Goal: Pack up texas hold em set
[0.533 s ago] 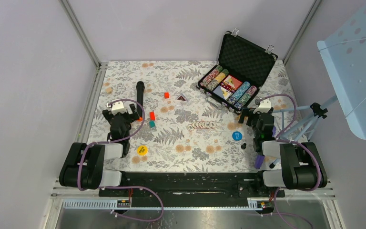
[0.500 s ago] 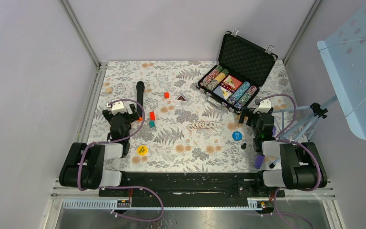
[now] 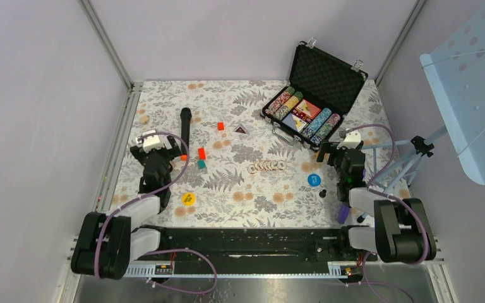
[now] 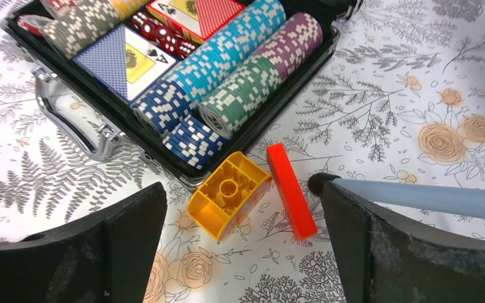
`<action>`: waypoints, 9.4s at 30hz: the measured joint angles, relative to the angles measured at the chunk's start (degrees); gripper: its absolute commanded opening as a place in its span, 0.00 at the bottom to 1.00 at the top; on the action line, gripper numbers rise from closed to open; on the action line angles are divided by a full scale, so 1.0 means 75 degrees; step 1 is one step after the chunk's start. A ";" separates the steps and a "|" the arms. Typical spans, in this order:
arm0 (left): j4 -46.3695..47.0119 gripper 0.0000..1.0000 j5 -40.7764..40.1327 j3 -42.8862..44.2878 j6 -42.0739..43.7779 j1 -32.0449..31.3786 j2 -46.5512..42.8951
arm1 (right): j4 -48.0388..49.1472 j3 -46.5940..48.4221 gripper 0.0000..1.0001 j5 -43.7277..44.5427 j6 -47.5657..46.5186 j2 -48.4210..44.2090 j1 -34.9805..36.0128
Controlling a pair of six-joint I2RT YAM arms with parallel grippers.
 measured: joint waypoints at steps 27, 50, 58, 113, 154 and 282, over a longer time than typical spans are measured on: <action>-0.9830 0.99 0.0358 0.3885 -0.4132 -0.0446 -0.3051 | -0.7370 0.2495 0.99 -0.0119 0.2754 -0.2818 -0.0003; -1.1217 0.99 0.2285 0.4727 -0.2323 -0.0446 -0.3226 | -0.8242 0.4299 0.92 -0.1145 0.2369 -0.1142 0.1052; -1.1220 0.99 0.2317 0.4669 -0.2072 -0.0446 -0.3369 | -0.8317 0.4814 0.88 -0.0950 0.1935 -0.0638 0.1702; -1.1334 0.99 0.2795 0.4540 -0.1871 -0.0446 -0.3267 | -0.6770 0.7746 0.85 -0.1530 -0.0901 0.3002 0.3284; -1.1336 0.99 0.2967 0.4540 -0.1775 -0.0446 -0.3051 | -1.0716 1.3994 0.80 -0.4156 -0.3844 0.8026 0.3442; -1.1336 0.99 0.3564 0.4538 -0.1757 -0.0446 -0.2949 | -1.0296 1.3461 0.56 0.2940 -0.3401 0.7871 0.2209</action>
